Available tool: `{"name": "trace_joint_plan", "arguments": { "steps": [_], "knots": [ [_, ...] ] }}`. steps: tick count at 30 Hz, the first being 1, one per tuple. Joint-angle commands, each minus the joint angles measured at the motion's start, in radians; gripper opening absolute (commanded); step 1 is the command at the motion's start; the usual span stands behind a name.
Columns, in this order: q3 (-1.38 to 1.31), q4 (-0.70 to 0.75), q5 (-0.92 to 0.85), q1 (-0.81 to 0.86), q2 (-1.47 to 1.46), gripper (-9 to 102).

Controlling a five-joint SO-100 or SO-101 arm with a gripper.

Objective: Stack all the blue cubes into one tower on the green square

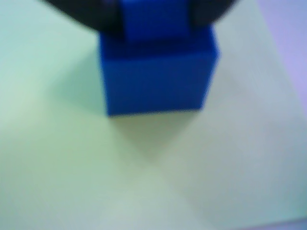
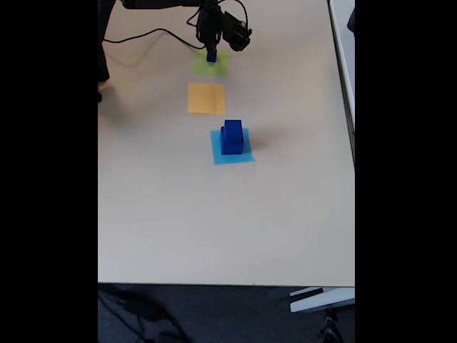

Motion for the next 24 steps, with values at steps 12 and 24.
{"name": "trace_joint_plan", "arguments": {
  "steps": [12,24],
  "knots": [
    [-0.021,-0.009,-0.006,-0.005,0.031,10],
    [-0.041,-0.009,-0.023,-0.009,0.020,16]
  ]
}}
